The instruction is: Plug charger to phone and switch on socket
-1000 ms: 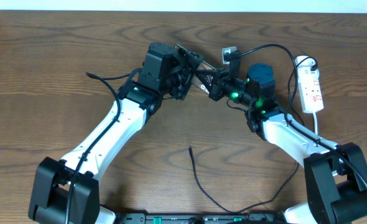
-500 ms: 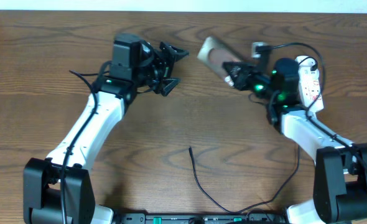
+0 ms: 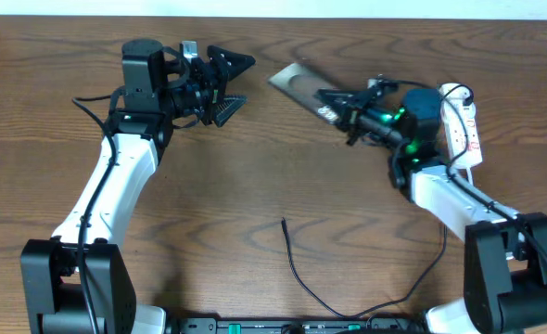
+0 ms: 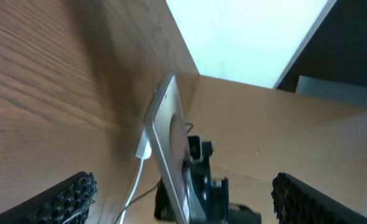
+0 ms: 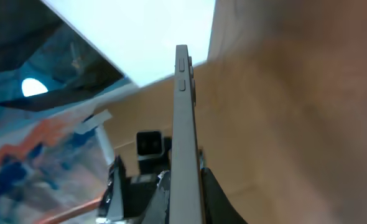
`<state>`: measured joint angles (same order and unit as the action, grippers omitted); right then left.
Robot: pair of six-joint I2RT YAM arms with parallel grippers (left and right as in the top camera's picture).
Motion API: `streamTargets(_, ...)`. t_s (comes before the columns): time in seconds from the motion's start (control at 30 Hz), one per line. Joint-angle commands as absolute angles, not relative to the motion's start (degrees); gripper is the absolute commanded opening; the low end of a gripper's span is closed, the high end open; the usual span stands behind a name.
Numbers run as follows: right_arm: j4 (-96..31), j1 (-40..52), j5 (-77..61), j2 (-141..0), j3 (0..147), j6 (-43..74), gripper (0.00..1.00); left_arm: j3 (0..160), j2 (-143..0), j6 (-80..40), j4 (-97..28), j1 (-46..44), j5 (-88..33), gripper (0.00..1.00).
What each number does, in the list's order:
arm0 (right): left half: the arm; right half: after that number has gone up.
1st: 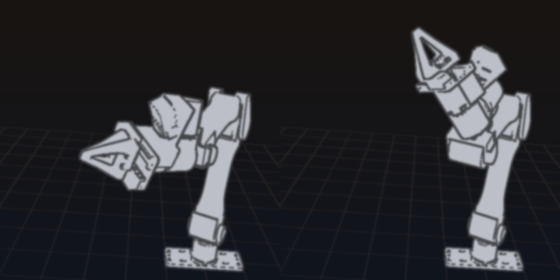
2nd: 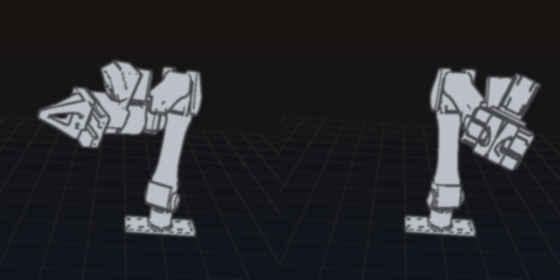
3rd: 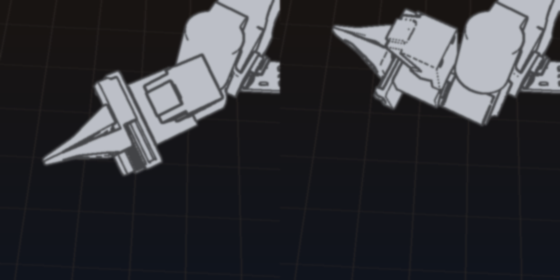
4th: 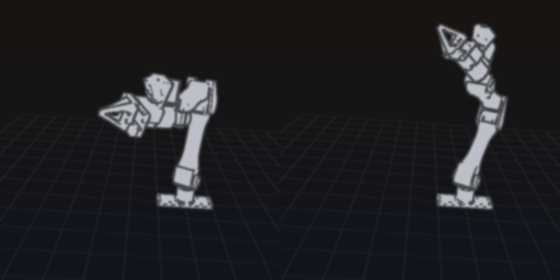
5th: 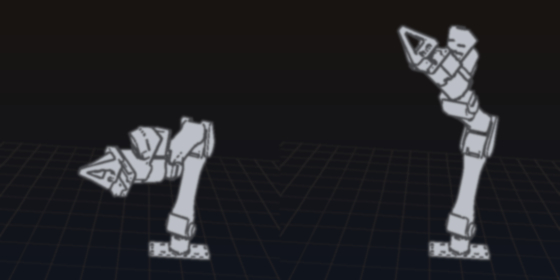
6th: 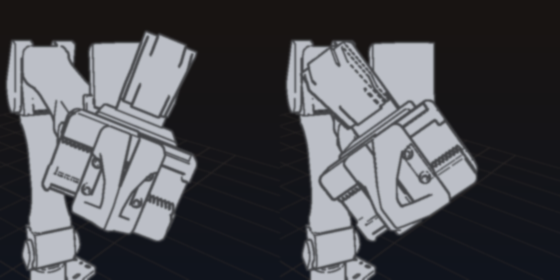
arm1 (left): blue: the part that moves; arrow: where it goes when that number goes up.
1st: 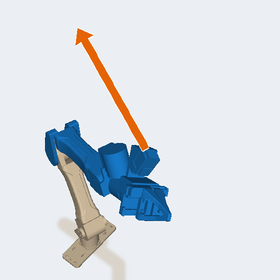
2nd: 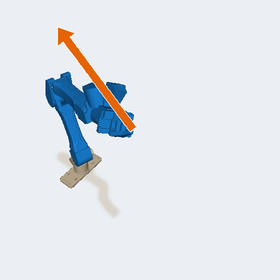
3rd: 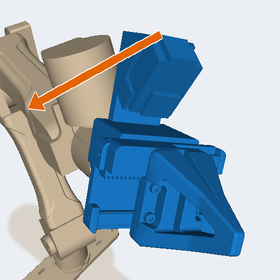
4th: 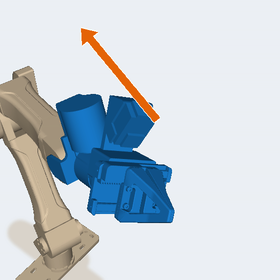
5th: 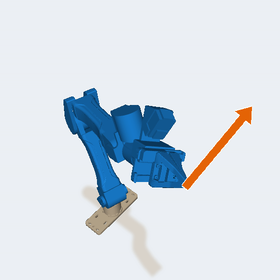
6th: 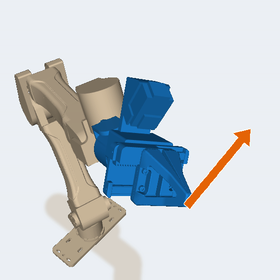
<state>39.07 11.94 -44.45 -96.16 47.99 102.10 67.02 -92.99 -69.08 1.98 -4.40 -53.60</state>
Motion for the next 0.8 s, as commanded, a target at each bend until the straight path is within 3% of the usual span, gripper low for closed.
streamTargets(0.0,41.39,16.86,-40.27,-95.70,48.73,115.13,0.01,68.47,-92.49,-69.65,2.33,-4.58,-49.15,0.92)
streamTargets(0.27,51.09,25.74,-25.56,-95.70,48.73,115.28,0.01,68.47,-92.49,-73.03,2.55,-7.53,-42.68,0.92)
streamTargets(0.57,52.14,28.84,-23.00,-95.70,48.73,115.28,0.01,68.47,-92.49,-77.30,5.54,-10.50,-38.89,0.92)
streamTargets(0.77,52.10,29.15,-23.03,-95.70,48.73,115.28,0.01,68.47,-92.49,-77.49,5.52,-10.61,-37.82,0.60)
